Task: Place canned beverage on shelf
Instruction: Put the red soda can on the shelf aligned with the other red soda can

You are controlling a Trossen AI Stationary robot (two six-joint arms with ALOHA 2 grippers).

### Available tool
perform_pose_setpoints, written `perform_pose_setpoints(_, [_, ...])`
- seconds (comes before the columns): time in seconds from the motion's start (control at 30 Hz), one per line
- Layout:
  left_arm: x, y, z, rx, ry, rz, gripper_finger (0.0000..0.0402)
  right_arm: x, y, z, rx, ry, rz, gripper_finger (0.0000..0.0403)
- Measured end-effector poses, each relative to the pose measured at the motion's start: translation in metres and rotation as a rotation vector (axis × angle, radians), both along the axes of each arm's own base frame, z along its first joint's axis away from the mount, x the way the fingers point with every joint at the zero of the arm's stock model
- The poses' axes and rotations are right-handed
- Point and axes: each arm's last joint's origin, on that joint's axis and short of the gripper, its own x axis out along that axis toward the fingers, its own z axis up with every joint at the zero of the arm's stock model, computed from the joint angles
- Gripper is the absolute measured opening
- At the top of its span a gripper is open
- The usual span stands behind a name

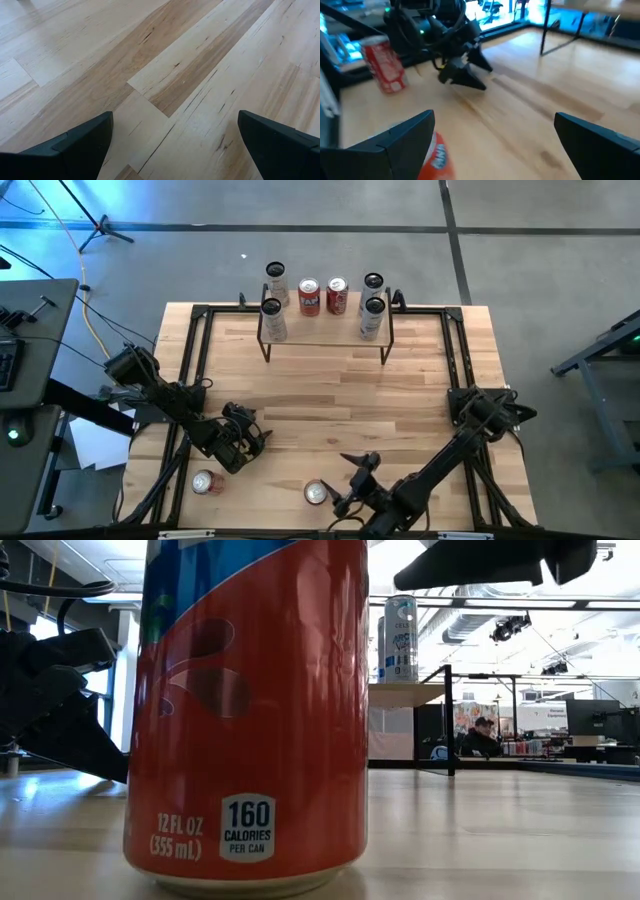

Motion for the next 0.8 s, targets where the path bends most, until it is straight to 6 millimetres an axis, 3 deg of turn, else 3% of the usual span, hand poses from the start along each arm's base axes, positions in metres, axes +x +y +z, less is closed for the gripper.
perform_pose_setpoints(0.13, [0.000, 0.000, 0.000, 0.000, 0.000, 0.000, 0.0400, 0.005, -0.001, 0.000, 0.090, -0.003, 0.018, 0.0399])
perform_pose_setpoints(0.63, [0.000, 0.000, 0.000, -0.001, 0.000, 0.000, 0.0400, -0.021, 0.012, 0.003, -0.084, -0.153, -0.083, 0.0399])
perform_pose_setpoints(0.8, [0.000, 0.000, 0.000, 0.000, 0.000, 0.000, 0.0400, -0.025, 0.004, -0.002, -0.100, -0.147, -0.108, 0.0399])
